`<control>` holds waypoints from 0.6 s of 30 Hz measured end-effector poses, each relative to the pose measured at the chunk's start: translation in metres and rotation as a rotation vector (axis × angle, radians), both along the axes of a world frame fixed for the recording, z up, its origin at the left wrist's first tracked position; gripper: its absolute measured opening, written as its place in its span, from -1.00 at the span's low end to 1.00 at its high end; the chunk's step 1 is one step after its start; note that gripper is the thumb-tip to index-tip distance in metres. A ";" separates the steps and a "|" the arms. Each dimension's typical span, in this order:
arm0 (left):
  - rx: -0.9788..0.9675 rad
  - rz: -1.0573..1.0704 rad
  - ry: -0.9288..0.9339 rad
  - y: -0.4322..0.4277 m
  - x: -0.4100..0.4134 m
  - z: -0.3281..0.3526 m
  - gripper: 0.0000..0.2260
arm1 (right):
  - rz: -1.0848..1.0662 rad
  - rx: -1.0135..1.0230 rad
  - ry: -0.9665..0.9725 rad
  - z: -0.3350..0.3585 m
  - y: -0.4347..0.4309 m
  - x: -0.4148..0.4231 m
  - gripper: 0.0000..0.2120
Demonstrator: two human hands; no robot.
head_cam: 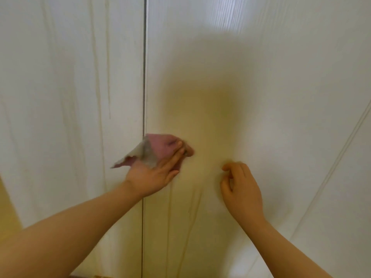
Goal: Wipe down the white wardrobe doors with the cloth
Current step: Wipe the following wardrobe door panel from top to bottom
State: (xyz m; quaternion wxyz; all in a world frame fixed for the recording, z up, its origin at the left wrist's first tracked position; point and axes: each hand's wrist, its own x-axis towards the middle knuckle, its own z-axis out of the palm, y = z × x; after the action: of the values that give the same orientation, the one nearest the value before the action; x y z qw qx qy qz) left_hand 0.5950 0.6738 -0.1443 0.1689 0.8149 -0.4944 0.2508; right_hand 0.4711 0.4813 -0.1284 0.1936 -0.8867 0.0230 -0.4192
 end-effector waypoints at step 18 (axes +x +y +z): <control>0.019 0.181 -0.320 0.021 -0.002 -0.020 -0.52 | -0.108 0.143 0.103 0.004 -0.020 -0.018 -0.83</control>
State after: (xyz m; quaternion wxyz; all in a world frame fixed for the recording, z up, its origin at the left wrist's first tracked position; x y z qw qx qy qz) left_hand 0.5928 0.6950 -0.1647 0.0569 0.8074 -0.4419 0.3867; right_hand 0.4534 0.4610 -0.1242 0.2324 -0.8885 0.1104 -0.3801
